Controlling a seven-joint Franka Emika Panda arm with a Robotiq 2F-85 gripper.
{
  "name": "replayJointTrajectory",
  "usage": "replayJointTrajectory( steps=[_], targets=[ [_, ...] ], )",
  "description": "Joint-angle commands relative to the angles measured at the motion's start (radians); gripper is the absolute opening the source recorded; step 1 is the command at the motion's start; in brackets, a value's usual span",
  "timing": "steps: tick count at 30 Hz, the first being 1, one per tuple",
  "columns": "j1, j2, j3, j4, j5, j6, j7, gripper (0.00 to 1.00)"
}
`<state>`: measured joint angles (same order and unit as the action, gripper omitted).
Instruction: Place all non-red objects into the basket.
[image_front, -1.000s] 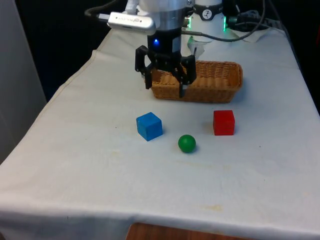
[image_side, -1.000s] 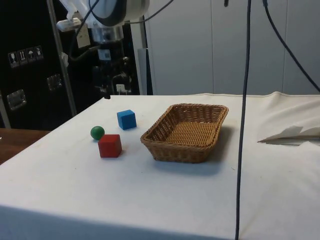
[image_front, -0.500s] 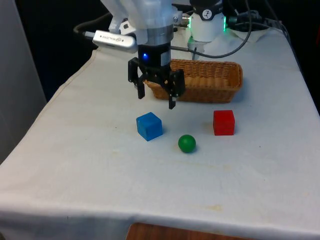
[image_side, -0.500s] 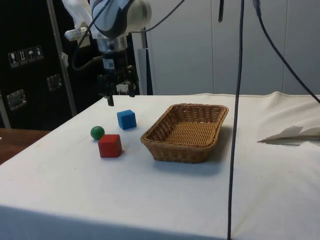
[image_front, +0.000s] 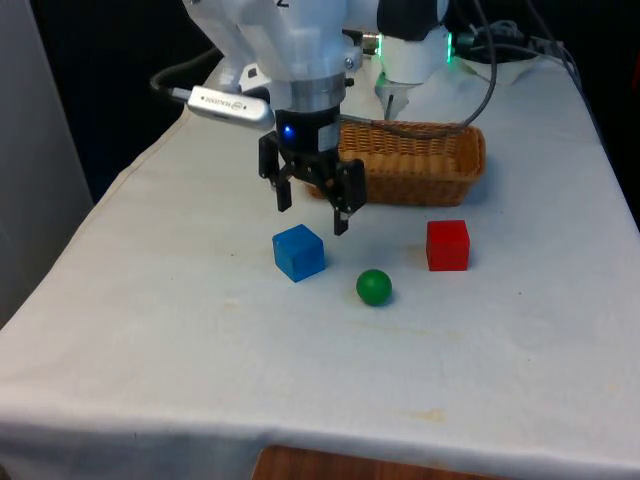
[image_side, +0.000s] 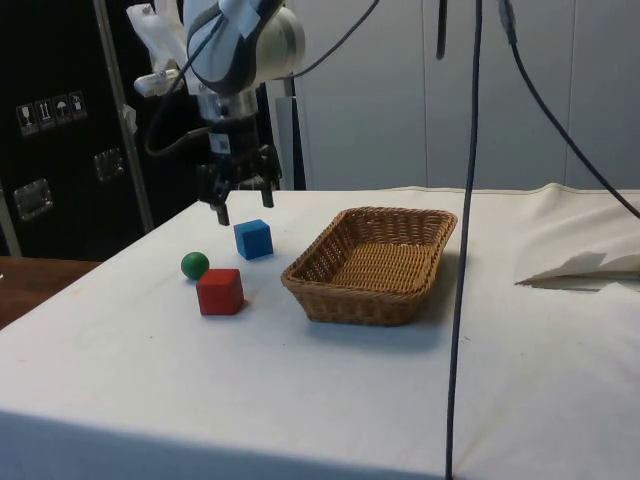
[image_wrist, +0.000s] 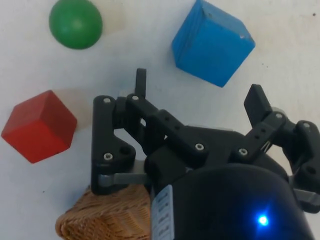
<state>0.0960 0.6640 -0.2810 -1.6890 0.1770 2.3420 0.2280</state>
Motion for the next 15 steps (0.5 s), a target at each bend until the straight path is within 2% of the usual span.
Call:
replayJointTrajectory(
  steps=[1,4,5,7,13,14,15],
  targets=[
    [-0.003,0.01,0.004,0.006,0.01,0.008,0.006,1.0],
    [-0.005,0.021,0.005,0.01,0.011,0.016,0.022,1.0],
    [0.0,0.012,0.0,0.003,0.0,0.01,0.019,1.0],
    [-0.006,0.033,0.005,0.018,0.015,0.019,0.033,1.0],
    [-0.007,0.059,0.004,0.04,0.028,0.021,0.038,1.0],
    [-0.001,0.051,-0.002,0.033,0.019,0.015,0.039,1.0],
    [-0.007,0.063,0.004,0.044,0.029,0.02,0.039,1.0]
  ],
)
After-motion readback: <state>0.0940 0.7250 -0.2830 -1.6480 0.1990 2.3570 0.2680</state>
